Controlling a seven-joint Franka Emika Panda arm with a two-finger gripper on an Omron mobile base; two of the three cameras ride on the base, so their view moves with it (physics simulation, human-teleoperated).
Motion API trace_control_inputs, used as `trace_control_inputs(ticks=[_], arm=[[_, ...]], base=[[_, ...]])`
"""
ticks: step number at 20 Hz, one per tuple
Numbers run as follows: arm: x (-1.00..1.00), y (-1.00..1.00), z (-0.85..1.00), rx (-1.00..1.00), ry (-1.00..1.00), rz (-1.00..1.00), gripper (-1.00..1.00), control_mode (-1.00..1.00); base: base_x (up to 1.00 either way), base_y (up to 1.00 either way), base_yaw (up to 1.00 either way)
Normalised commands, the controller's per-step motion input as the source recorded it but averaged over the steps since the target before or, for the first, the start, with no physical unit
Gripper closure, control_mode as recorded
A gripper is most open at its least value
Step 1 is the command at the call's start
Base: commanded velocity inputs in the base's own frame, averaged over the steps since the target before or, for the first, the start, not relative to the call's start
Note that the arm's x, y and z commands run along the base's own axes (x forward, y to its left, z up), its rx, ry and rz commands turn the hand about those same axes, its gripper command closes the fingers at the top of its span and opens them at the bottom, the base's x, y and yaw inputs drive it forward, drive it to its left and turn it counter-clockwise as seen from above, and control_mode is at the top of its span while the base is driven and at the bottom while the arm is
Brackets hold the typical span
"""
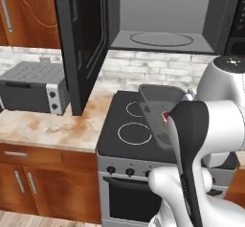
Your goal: Place the tupperware containing the steak and garlic meal in the microwave. Close the microwave door and press the start button to reheat the meal.
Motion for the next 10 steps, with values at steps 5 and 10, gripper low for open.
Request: trace_control_inputs(ticks=[5, 10], arm=[[0.0, 0.0, 0.0, 0.0, 0.0, 0.0, 1.0, 1.0], [0.0, 0.0, 0.0, 0.0, 0.0, 0.0, 1.0, 1.0]], base=[[0.24, 0.02, -0.26], [0.33, 0.1, -0.23]])
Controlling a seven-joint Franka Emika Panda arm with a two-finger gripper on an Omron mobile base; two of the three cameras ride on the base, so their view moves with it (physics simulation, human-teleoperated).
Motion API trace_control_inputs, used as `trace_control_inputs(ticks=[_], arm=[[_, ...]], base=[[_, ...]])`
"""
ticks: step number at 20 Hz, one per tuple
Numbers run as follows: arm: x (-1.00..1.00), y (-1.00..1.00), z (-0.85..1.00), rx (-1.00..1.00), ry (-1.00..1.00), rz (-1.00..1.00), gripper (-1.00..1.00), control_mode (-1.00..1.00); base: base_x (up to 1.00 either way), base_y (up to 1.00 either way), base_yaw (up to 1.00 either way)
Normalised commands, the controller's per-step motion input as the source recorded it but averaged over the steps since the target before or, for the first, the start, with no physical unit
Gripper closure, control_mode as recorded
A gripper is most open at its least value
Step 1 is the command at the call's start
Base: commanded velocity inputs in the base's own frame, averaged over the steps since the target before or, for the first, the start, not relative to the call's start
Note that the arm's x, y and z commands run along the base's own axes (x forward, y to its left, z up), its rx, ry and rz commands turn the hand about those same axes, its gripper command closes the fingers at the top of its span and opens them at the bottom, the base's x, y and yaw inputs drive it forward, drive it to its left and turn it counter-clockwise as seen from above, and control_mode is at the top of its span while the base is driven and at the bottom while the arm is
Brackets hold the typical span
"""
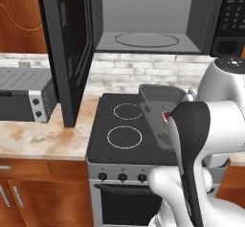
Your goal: Place the tupperware containing the steak and garlic meal in the microwave. Close the microwave door and press the start button to reheat the meal.
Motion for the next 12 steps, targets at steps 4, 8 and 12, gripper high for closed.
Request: trace_control_inputs(ticks=[4, 8, 12], arm=[[0.0, 0.0, 0.0, 0.0, 0.0, 0.0, 1.0, 1.0], [0.0, 0.0, 0.0, 0.0, 0.0, 0.0, 1.0, 1.0], [0.0, 0.0, 0.0, 0.0, 0.0, 0.0, 1.0, 1.0]], base=[[0.29, 0.0, -0.17], [0.17, 0.0, -0.11], [0.06, 0.0, -0.02]])
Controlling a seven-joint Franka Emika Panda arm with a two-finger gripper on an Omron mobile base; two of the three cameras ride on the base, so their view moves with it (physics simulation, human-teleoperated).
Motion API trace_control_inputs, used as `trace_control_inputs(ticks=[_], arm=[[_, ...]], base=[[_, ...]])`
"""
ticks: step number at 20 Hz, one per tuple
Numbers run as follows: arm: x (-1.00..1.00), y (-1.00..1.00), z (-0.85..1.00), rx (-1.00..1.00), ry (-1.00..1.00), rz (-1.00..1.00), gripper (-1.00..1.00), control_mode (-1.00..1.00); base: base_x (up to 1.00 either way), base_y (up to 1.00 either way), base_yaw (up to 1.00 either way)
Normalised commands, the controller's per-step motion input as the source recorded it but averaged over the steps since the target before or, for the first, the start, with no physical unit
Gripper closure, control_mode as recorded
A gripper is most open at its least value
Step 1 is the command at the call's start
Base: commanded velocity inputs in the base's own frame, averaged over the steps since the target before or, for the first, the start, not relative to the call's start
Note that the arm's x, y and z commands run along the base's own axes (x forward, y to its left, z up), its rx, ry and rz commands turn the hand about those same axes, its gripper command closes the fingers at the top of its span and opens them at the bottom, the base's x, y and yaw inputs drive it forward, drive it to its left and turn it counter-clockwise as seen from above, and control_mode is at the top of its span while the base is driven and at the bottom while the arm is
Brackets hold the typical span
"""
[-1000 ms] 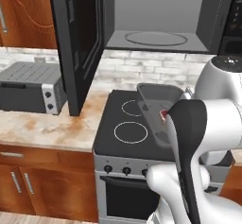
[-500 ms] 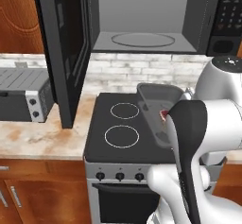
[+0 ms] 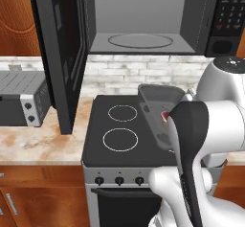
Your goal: Place the tupperware containing the steak and garlic meal in the microwave. Close the microwave door and press the start button to reheat the meal.
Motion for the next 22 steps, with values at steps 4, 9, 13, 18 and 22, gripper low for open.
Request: trace_control_inputs(ticks=[4, 9, 13, 18, 22], arm=[[0.0, 0.0, 0.0, 0.0, 0.0, 0.0, 1.0, -1.0], [0.0, 0.0, 0.0, 0.0, 0.0, 0.0, 1.0, -1.0], [0.0, 0.0, 0.0, 0.0, -0.01, 0.0, 1.0, -1.0], [0.0, -0.01, 0.04, 0.0, -0.29, 0.0, 1.0, -1.0], [0.0, -0.05, 0.37, 0.0, -0.2, 0.0, 1.0, -1.0]], base=[[0.0, 0.0, 0.0], [0.0, 0.0, 0.0], [0.0, 0.0, 0.0], [0.0, 0.0, 0.0], [0.0, 0.0, 0.0]])
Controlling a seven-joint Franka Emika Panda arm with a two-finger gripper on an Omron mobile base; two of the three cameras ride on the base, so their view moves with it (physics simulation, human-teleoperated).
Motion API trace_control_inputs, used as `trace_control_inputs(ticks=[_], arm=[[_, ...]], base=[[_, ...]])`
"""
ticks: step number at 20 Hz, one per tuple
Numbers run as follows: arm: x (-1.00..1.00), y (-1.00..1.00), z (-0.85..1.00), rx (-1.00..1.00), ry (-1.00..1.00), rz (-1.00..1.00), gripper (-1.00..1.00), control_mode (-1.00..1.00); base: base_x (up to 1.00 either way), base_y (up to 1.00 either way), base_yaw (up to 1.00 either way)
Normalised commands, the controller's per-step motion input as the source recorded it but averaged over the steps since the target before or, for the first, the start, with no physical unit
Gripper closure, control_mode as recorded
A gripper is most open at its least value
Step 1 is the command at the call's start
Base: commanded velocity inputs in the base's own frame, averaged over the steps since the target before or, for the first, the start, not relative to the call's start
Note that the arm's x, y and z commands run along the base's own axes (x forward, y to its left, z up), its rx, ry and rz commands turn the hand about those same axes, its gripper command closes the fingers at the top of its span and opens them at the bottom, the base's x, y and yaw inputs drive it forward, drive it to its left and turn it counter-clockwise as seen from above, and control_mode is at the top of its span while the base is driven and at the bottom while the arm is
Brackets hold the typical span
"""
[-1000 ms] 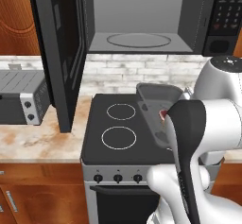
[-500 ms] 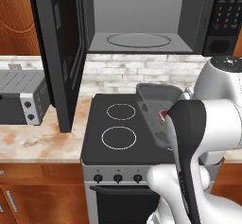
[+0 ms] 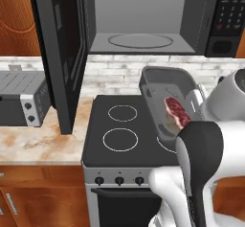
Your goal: Place the tupperware containing the steak and garlic meal in the microwave. Close the microwave door and press the start button to reheat the meal.
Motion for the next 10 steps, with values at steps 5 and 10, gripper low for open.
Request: trace_control_inputs(ticks=[5, 10], arm=[[0.09, -0.05, 0.59, 0.0, -0.02, 0.0, 1.0, -1.0], [0.11, -0.11, 0.39, -0.01, 0.0, 0.0, 1.0, -1.0]], base=[[0.0, 0.0, 0.0], [0.0, 0.0, 0.0]])
